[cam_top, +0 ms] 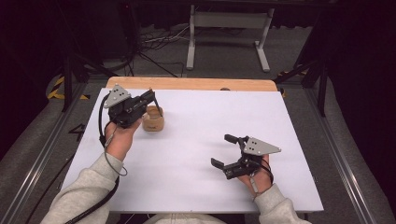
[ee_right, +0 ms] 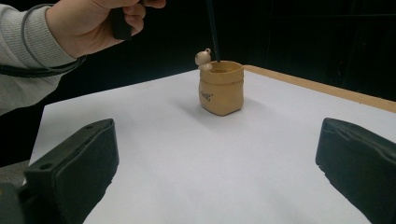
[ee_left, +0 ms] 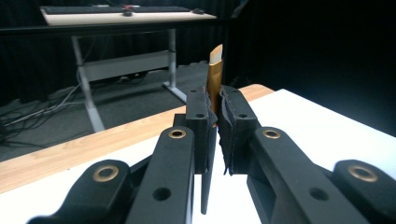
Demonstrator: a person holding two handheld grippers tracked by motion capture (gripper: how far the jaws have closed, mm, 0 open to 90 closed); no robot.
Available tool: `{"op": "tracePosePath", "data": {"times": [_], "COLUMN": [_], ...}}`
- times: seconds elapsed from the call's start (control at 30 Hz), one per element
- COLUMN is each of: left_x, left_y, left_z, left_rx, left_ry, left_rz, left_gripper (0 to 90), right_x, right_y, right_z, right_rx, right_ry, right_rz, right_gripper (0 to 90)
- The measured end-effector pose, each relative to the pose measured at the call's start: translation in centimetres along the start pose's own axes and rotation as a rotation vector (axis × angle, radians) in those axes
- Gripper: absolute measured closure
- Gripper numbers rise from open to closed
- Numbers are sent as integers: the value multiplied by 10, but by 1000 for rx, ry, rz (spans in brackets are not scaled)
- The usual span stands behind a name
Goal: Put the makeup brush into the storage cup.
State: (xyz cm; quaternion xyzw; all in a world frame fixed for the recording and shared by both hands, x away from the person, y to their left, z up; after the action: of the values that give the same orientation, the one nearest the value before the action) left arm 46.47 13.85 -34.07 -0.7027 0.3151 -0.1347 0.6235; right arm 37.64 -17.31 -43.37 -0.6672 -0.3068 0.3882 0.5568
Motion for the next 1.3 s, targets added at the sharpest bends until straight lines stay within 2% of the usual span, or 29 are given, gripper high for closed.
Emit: {"op": "tracePosePath", "data": {"times": [0.43, 0.5, 1.3], "left_x": [2, 2, 13], "left_y": [0, 0, 20], "left_z": [16, 18, 28], "left_rx": [-2, -10, -42], "left_ry": [-126, -135, -131], "left_rz": [-6, -4, 41], "left_gripper": [826, 826, 824], "right_x": [1, 2, 2], "right_y": [1, 1, 1], "right_z": [1, 1, 1], "right_rx": [-1, -1, 5], "right_ry": [-6, -10, -13], "right_rz": [4, 3, -1], "right_gripper": [0, 0, 0]}}
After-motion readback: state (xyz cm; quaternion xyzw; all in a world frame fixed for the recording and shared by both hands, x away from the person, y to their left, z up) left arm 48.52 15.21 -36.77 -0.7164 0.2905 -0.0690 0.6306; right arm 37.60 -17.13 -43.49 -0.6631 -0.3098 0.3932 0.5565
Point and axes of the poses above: each handheld gripper's, and its own axes: x roughly forward along the jaws, y roughly out of its underside, z roughly to its left, the point moved 5 cm from there along x, roughly forward along the jaws, and after that the axes turned 7 degrees about -x, right-handed, at the moved point
